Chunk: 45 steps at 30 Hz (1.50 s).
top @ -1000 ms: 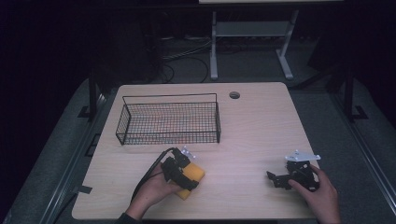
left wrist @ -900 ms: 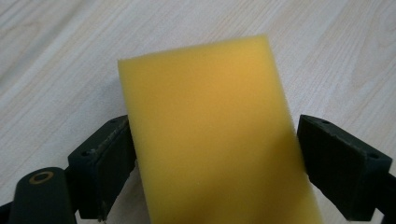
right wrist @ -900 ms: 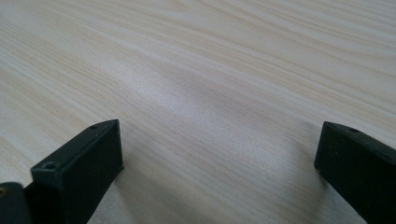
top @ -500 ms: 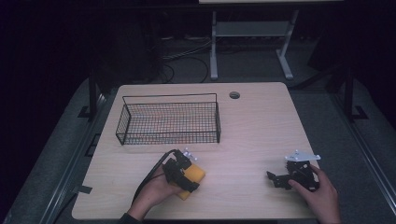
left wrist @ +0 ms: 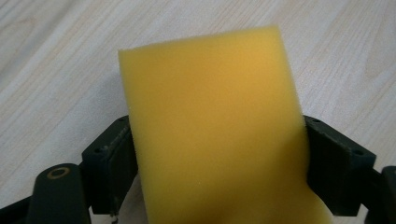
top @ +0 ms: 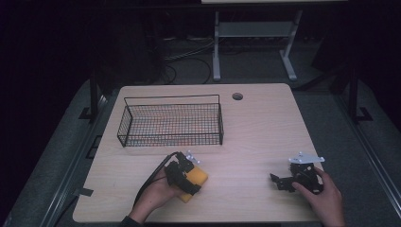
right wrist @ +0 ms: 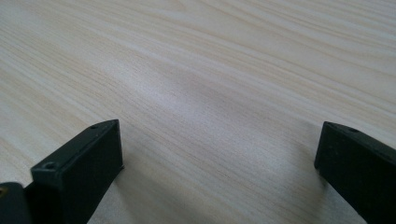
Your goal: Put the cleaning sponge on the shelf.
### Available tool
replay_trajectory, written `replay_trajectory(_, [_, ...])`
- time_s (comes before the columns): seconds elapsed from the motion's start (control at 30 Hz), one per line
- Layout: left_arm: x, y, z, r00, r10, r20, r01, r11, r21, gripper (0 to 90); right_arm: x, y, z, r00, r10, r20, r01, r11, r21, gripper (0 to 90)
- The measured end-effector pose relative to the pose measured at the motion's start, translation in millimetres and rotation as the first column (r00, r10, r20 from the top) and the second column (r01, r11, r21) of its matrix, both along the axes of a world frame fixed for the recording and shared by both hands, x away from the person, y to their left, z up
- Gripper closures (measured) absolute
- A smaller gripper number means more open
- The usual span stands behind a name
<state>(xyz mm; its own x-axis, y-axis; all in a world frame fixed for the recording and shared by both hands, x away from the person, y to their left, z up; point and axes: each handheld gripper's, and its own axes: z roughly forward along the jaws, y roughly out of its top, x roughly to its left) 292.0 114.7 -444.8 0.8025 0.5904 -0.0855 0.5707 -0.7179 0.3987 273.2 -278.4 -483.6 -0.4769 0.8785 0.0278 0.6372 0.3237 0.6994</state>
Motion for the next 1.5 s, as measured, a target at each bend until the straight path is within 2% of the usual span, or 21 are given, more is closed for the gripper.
replay_trajectory(0.4, [0.7, 2.0, 2.4, 0.9999, -0.012, -0.001, 0.012, 0.9999, 0.002, 21.0, 0.0, 0.0, 0.0, 1.0000, 0.000, 0.000, 0.000, 1.000, 0.000, 0.2])
replay_trajectory(0.57, [1.8, 5.6, 5.2, 1.0000, -0.005, -0.004, 0.005, 0.9999, -0.016, 21.2, 0.0, 0.0, 0.0, 1.0000, 0.000, 0.000, 0.000, 1.000, 0.000, 0.2])
replay_trajectory(1.07, [6.3, 18.6, 18.2, 0.9998, -0.002, -0.022, 0.001, 0.9992, -0.040, 21.2, 0.0, 0.0, 0.0, 1.0000, 0.000, 0.000, 0.000, 1.000, 0.000, 0.2])
replay_trajectory(1.5, [11.9, 28.9, 31.9, 0.9999, 0.013, -0.010, -0.014, 0.9983, -0.056, 21.3, 0.0, 0.0, 0.0, 1.0000, 0.000, 0.000, 0.000, 1.000, 0.000, 0.2])
